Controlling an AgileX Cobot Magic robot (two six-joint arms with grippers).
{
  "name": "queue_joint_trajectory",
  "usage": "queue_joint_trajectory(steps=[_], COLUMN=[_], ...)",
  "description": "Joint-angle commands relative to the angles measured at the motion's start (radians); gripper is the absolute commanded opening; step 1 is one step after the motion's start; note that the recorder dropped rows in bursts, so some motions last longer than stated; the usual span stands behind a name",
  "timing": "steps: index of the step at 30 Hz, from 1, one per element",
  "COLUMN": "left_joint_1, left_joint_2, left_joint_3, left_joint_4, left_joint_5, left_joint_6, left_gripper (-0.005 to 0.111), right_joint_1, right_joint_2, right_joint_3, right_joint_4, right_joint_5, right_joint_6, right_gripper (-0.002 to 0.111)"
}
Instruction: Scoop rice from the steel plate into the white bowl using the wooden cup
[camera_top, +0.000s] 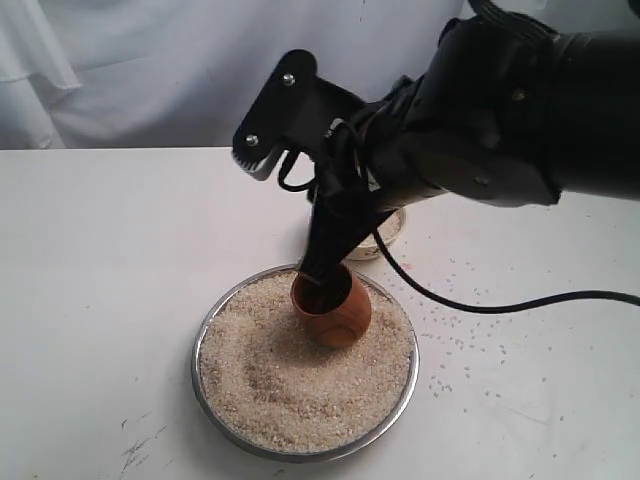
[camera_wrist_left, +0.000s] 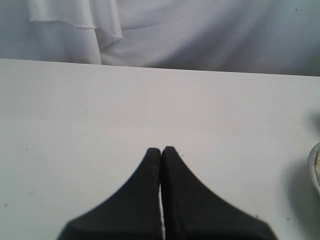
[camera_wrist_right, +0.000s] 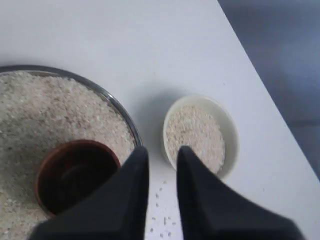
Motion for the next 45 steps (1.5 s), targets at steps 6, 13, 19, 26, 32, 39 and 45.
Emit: queue_joint_trajectory(steps=[6,13,19,26,32,39,45], left_joint_1=[-0.003,-0.003,-0.003,-0.003,-0.003,-0.003,-0.003], left_joint_2=[-0.004,-0.004,-0.004,-0.004,-0.004,-0.004,-0.004], left_joint_3=[0.005,0.005,0.005,0.005,0.005,0.005,0.005], left_joint_4=[0.001,0.001,0.001,0.001,0.001,0.001,0.001], left_joint_5=[-0.013,-0.013,-0.013,-0.013,-0.013,-0.013,-0.013], left_joint_6=[0.001,0.001,0.001,0.001,0.001,0.001,0.001], left_gripper=[0.000,0.000,0.000,0.000,0.000,0.000,0.000], right_joint_1=[-0.097,-0.113,-0.113,-0.113,-0.103,-0.093,-0.076], right_joint_2=[0.058,0.113,0.119,0.147,0.151,0.188,0.204], right_joint_3=[0.100,0.100,0.100,0.100,0.100,0.100,0.100], right_joint_4=[0.122,0.171,0.259,0.401,0.543,0.562,0.622], right_joint_5=[-0.050,-0.070,-0.125,-0.146,-0.185,-0.184,-0.210], right_joint_6=[0.069,0.138,0.084,-0.024,-0.145,-0.151,-0.208], right_gripper=[0.000,0.000,0.000,0.000,0.000,0.000,0.000])
